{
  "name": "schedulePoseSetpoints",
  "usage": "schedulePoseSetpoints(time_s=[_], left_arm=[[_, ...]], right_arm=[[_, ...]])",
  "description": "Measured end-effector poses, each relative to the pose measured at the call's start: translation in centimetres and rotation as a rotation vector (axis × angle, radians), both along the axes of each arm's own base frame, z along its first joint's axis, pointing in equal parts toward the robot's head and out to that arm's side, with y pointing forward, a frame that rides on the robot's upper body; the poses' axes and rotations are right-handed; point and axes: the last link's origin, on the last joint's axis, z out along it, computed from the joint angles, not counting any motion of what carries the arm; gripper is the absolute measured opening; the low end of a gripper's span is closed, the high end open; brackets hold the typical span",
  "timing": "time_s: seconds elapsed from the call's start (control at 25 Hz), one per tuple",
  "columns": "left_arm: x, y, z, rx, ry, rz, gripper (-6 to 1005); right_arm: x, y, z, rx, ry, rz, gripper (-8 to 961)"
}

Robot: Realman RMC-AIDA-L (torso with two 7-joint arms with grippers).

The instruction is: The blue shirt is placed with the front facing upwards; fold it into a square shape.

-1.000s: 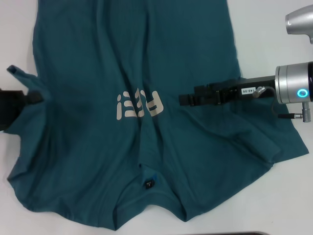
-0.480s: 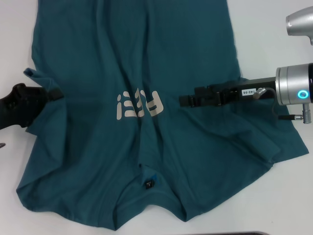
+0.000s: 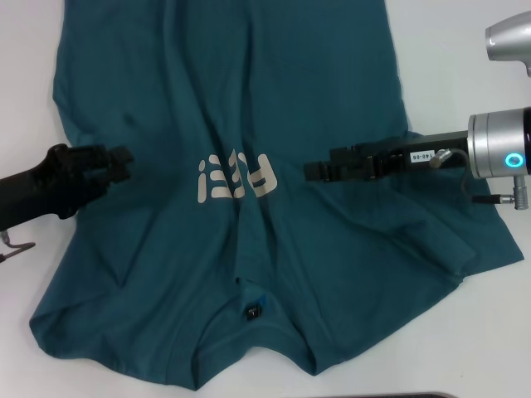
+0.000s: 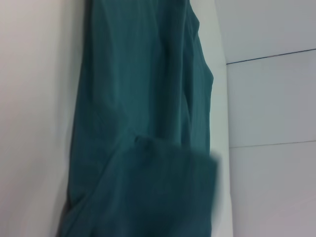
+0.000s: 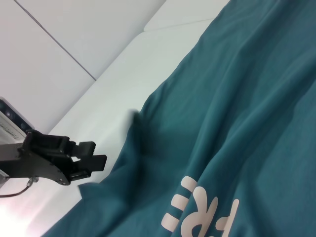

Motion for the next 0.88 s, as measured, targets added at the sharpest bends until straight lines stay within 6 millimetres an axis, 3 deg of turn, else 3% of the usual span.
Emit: schedulePoseSetpoints(time_s=[0.24,0.48,0.68,0.88], left_arm=[[-0.2,0.0,0.9,-0.003,-0.007,0.003,382],[-1.1,-0.9,3.5,0.053,-0.002,-0.013,632],[-2.4,-2.8,4.3,-0.001,0.061,-0.032,731],[-2.4,-3.6,4.1,-0.004,0.096,-0.084,830]], right_arm=[[0.0,0.0,0.0,0.000,0.001,-0.002,876],[0.1,0.1,0.1,0.002,-0.002,-0.004,874],[0.0,0.1,0.1,0.003,-0.002,-0.002,874],[-0.2,0.3,0.2,0.005,-0.003,0.005,873]])
